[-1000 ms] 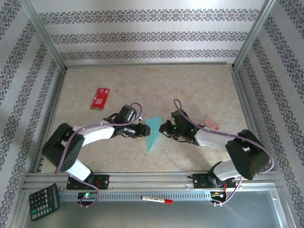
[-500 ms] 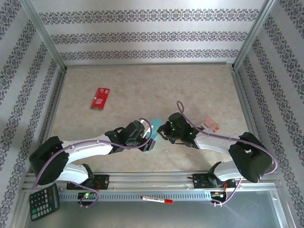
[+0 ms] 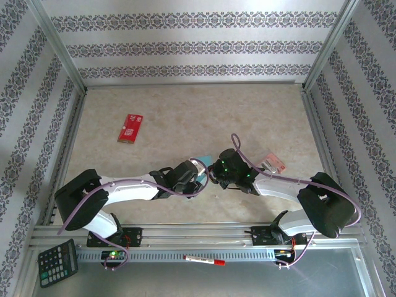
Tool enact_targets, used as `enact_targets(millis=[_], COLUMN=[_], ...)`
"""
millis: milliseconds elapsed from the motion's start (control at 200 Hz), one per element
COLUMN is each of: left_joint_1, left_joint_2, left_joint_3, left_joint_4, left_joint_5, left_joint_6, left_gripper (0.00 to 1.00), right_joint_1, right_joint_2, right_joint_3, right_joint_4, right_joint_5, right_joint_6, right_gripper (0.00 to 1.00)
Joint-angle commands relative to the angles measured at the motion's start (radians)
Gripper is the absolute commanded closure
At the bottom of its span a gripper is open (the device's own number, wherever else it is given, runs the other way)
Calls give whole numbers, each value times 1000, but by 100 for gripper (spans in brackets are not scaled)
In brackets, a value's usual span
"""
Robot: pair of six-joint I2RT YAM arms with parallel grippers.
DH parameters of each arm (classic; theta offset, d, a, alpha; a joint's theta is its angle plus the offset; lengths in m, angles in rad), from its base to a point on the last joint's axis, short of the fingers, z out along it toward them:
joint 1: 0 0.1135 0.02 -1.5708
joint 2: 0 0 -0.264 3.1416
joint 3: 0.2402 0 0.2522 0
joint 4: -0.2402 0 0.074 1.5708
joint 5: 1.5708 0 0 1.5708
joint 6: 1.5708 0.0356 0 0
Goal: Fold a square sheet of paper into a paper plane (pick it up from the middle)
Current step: Fold the wing for the fifth time at the center of the table.
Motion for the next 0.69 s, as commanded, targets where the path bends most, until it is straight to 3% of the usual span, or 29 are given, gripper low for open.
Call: enact_targets(millis=[0,689], left_joint_1=[-18,-24], left_joint_2=[17,5], left_joint_3=[29,44], left_joint_4=[-25,-68], left_joint_5=[-32,-52], left_joint_6=[35,43], left_gripper=[50,80], right_joint_1=[16,20], right_joint_2=[1,32], right_joint_3=[-13,-3], right_joint_4=[23,38], right_joint_5=[20,12], right_joint_6=[16,16], right_gripper=[100,98])
